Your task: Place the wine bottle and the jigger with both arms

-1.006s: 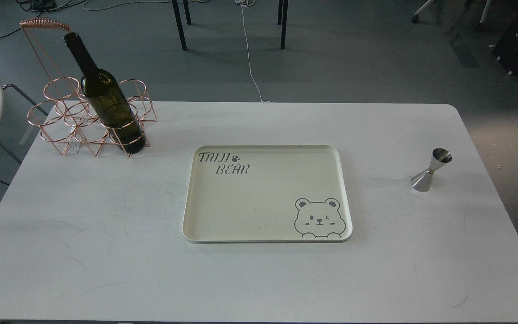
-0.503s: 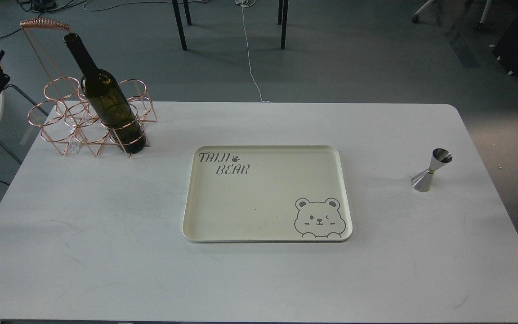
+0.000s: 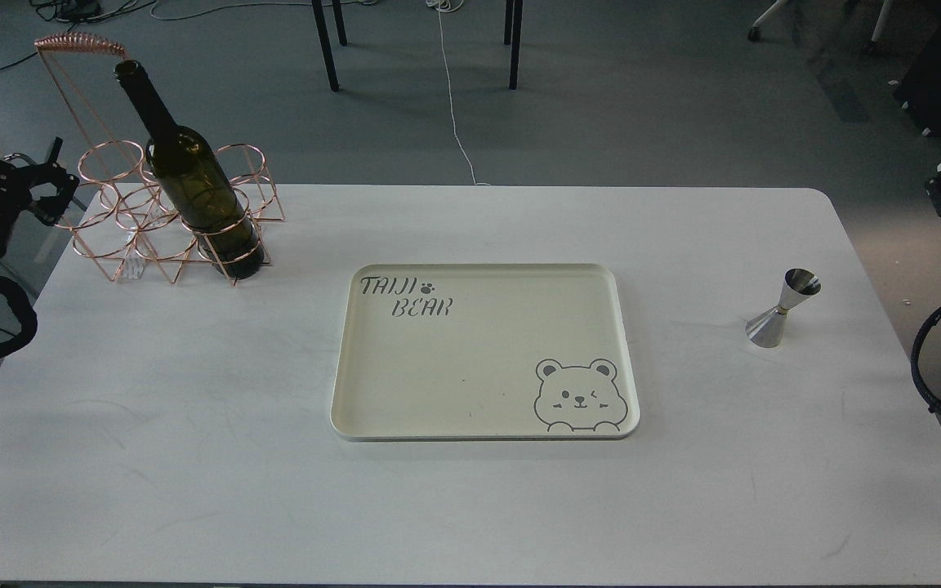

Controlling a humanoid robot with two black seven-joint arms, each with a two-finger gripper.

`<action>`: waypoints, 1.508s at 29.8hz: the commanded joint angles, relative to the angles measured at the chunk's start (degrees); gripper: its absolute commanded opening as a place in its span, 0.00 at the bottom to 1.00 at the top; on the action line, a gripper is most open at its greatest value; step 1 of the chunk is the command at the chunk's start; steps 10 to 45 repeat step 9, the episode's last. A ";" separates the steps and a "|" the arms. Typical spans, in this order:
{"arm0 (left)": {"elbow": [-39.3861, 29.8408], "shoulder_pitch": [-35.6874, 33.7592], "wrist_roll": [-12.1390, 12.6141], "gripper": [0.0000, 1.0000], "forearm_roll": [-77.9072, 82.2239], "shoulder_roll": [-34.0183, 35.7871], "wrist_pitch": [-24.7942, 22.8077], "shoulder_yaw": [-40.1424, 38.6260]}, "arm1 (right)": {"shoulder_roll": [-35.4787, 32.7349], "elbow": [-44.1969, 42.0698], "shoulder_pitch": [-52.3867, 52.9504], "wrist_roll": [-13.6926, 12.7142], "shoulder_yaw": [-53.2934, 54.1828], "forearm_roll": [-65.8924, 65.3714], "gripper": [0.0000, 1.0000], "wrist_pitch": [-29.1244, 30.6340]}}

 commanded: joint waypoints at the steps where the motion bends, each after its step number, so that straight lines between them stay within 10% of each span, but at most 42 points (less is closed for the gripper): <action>1: -0.09 0.63 -0.30 0.99 0.01 0.07 0.01 -0.18 | 0.42 0.05 -0.84 0.62 0.34 -0.02 0.99 0.01; 45: -0.27 1.24 -0.21 0.99 0.54 0.95 0.01 -0.18 | 1.91 0.31 -1.89 0.70 -0.27 -0.11 0.99 0.01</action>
